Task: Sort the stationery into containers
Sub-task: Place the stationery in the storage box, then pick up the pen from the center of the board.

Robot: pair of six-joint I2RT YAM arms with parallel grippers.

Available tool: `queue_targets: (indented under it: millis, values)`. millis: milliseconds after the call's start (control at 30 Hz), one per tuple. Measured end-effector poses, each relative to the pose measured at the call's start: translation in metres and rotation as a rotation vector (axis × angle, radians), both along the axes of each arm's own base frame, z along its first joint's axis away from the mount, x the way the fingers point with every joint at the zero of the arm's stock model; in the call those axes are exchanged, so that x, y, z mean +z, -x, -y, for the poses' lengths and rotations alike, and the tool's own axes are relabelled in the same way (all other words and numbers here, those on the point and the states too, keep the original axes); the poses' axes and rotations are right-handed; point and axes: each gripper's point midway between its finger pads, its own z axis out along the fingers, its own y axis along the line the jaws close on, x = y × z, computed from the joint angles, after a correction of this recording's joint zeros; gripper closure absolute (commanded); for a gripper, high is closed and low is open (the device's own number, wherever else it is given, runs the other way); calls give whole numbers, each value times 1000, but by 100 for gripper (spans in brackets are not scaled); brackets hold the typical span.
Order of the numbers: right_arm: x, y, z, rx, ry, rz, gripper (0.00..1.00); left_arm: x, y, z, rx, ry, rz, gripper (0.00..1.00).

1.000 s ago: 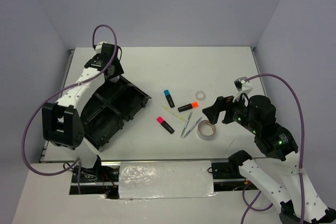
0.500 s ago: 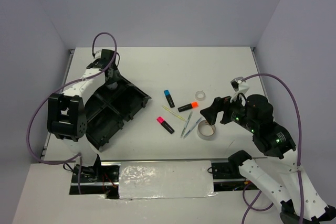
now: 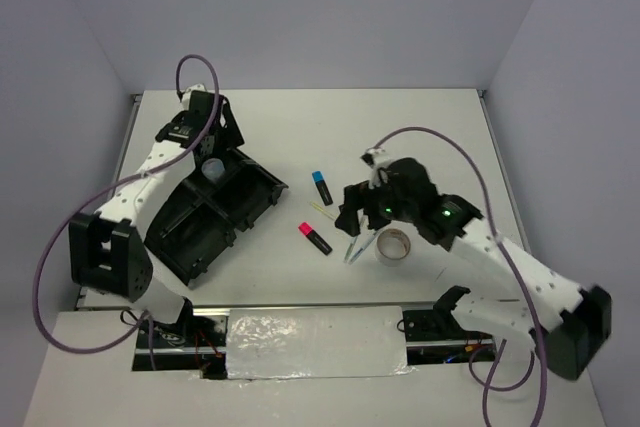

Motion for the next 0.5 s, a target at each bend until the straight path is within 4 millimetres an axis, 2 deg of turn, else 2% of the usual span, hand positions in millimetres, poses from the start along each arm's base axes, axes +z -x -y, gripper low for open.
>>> queue_targets:
  millis: [67, 167, 267, 367, 500]
  values:
    - [-29, -1, -21, 35, 89, -44, 9, 30, 9, 10, -35, 29, 74, 1]
    - [-67, -6, -45, 60, 190, -77, 17, 77, 37, 18, -93, 99, 209, 1]
    - [-100, -10, -62, 72, 286, -100, 23, 109, 63, 23, -160, 154, 298, 1]
    - [-126, -14, -79, 90, 369, -109, 28, 123, 80, 28, -226, 164, 324, 1]
    - [-156, -18, -92, 97, 447, -121, 35, 113, 96, 27, -266, 142, 286, 1]
